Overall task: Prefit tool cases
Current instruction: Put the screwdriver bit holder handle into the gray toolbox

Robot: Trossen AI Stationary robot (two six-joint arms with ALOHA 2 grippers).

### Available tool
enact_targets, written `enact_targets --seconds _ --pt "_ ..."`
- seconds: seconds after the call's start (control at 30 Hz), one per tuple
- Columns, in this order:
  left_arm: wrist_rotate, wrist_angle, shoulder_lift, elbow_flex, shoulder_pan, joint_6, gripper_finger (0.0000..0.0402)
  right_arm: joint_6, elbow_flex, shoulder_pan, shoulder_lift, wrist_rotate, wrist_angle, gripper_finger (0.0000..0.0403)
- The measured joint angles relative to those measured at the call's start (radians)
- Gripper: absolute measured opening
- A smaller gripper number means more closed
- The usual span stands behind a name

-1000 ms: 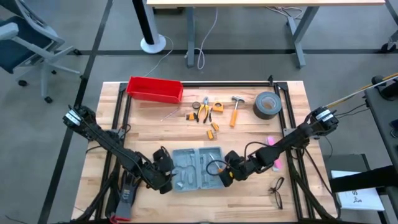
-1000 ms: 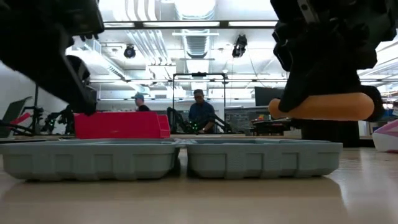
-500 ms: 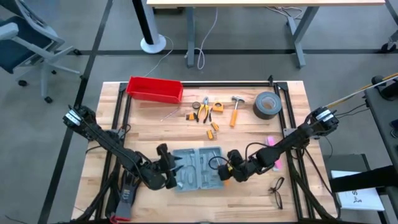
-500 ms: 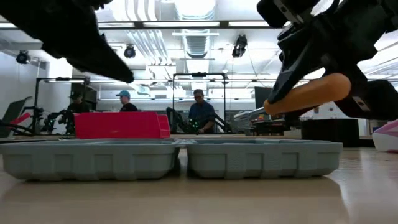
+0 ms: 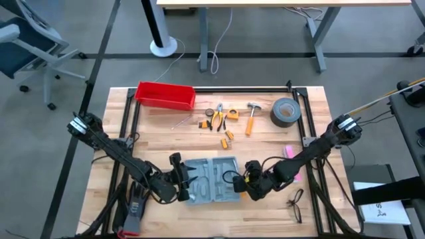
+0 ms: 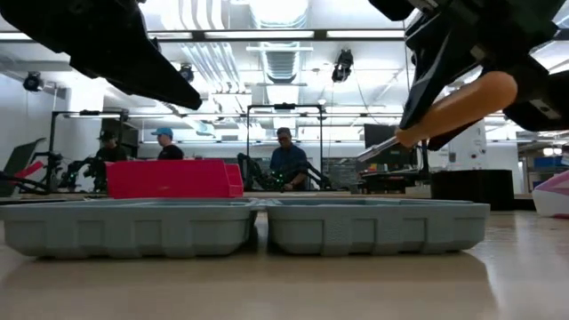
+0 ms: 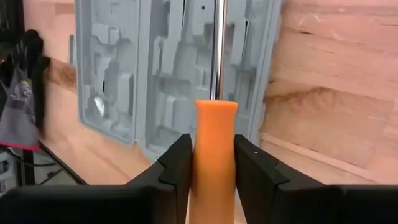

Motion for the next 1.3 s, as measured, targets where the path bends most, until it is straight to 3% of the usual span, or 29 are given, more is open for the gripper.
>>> enact_targets --seconds 0.17,0.4,0.63,0.87,1.13,1.3 --pt "0.0 0.018 0.0 0.0 0.0 -0.002 0.0158 0.027 0.001 0.002 0.0 0.0 -0.001 0.0075" --pt "0.0 0.051 0.0 -0.001 0.002 -0.022 0.0158 0.063 0.001 0.002 0.001 0.0 -0.002 0.009" --pt "-0.01 0.092 0.0 -0.001 0.01 -0.009 0.0158 0.048 0.049 -0.005 0.089 -0.054 0.001 0.0073" --pt "0.006 0.09 0.0 -0.001 0.012 0.006 0.0158 0.044 0.107 -0.01 0.153 -0.076 -0.088 0.01" --pt "0.008 0.087 0.0 -0.002 0.012 0.008 0.0158 0.021 0.118 -0.012 0.159 -0.079 -0.099 0.0079" --pt "0.035 0.086 0.0 -0.002 0.012 0.012 0.0158 -0.01 0.147 -0.012 0.159 -0.052 -0.105 0.0111"
